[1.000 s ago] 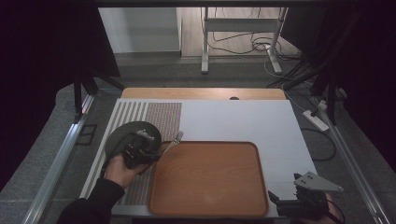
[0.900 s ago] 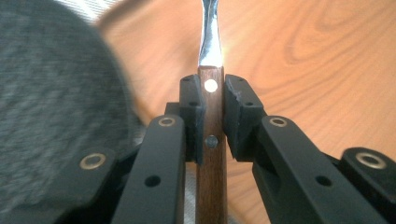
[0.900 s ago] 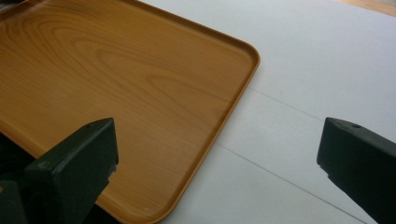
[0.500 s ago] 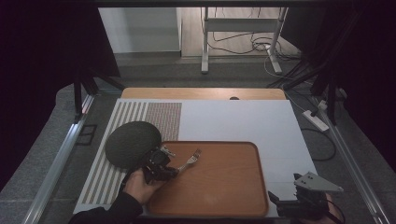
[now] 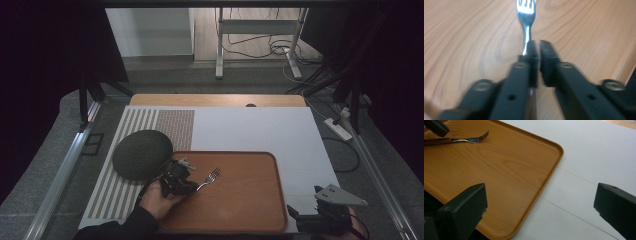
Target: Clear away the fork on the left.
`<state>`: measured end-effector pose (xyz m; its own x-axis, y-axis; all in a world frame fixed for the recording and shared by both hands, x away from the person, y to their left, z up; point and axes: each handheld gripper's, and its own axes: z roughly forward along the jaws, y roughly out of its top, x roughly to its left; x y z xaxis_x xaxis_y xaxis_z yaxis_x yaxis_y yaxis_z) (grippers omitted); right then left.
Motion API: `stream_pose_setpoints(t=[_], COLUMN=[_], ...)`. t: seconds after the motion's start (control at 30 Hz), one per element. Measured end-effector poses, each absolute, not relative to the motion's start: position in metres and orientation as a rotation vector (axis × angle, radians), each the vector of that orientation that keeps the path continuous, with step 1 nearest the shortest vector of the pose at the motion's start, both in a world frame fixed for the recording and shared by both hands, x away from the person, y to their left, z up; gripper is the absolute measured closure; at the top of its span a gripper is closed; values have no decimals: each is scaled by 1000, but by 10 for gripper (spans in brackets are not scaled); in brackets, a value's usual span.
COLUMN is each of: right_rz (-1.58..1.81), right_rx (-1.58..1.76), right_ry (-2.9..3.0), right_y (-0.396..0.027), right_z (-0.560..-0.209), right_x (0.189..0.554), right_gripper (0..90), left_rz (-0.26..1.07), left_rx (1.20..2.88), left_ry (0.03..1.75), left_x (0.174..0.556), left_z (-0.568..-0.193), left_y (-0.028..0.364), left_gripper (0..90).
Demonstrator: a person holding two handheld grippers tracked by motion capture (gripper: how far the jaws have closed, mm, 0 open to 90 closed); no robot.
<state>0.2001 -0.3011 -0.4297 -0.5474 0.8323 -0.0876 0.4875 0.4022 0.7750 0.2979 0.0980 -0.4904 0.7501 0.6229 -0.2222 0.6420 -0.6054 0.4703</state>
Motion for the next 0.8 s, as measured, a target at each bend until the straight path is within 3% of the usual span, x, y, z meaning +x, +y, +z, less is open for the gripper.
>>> stream_pose_setpoints(t=[0.4,0.8], right_rz=[985,993], right_rx=[1119,1124], right_ry=[2195,2182], right_y=[-301,-302], right_z=[-430,-429], right_x=[200,199], right_gripper=[0,0], left_rz=[-9,62], left_rx=[2506,2493], left_ry=[899,1051], left_x=[315,332], left_z=[-506,-506], left_y=[68,101], left_gripper=[888,888])
